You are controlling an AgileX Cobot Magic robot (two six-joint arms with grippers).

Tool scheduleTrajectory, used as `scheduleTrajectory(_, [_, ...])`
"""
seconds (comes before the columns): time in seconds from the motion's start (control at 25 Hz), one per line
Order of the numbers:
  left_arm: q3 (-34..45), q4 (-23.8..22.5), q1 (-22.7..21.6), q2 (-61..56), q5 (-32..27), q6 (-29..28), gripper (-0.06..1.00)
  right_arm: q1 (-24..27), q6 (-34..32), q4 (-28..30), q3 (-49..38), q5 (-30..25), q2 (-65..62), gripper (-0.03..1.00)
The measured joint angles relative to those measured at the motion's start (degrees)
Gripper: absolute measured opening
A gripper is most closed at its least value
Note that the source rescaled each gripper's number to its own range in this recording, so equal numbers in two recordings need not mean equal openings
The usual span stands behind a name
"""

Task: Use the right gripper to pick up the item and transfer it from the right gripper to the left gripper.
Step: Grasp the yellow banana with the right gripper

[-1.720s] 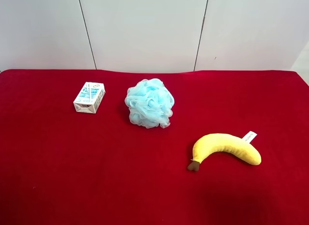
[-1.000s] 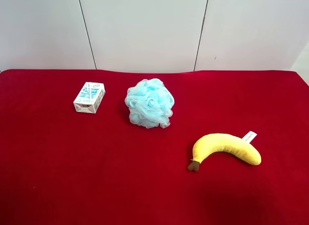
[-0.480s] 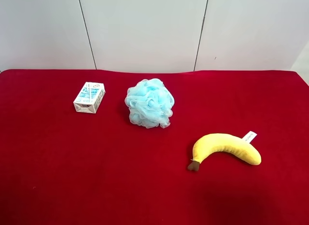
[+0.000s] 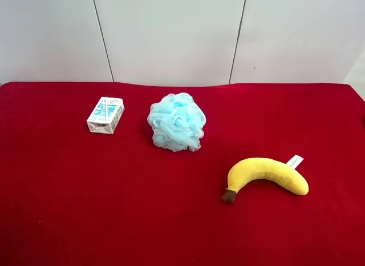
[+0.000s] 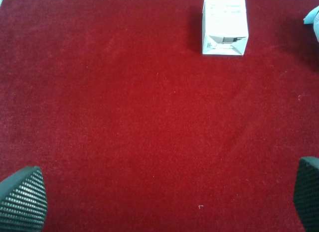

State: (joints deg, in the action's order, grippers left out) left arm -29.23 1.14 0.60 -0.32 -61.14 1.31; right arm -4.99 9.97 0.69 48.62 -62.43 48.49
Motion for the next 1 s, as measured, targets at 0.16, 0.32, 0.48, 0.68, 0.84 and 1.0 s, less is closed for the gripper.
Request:
scheduleTrajectory(0.16, [0.0, 0.0, 0.0, 0.0, 0.0, 0.0, 1.0, -2.86, 1.06, 3.06, 0.76, 0.57, 15.5, 1.0])
scheduleTrajectory(0.32, [0.0, 0.0, 0.0, 0.0, 0.0, 0.0, 1.0, -3.41, 3.26, 3.67, 0.76, 2.38, 28.3, 1.0])
scheduleTrajectory(0.48, [0.0, 0.0, 0.0, 0.0, 0.0, 0.0, 1.0, -3.45, 4.44, 3.35, 0.76, 7.71, 36.5, 1.0])
scheduleTrajectory(0.68, [0.0, 0.0, 0.0, 0.0, 0.0, 0.0, 1.0, -3.45, 10.83, 3.06, 0.81, 12.06, 44.4, 1.0])
scheduleTrajectory(0.84, [0.0, 0.0, 0.0, 0.0, 0.0, 0.0, 1.0, -3.45, 14.11, 3.0, 0.81, 15.18, 49.11, 1.0])
scheduleTrajectory(1.0, [0.0, 0.0, 0.0, 0.0, 0.0, 0.0, 1.0, -3.47, 16.01, 2.82, 0.81, 17.67, 52.65, 1.0])
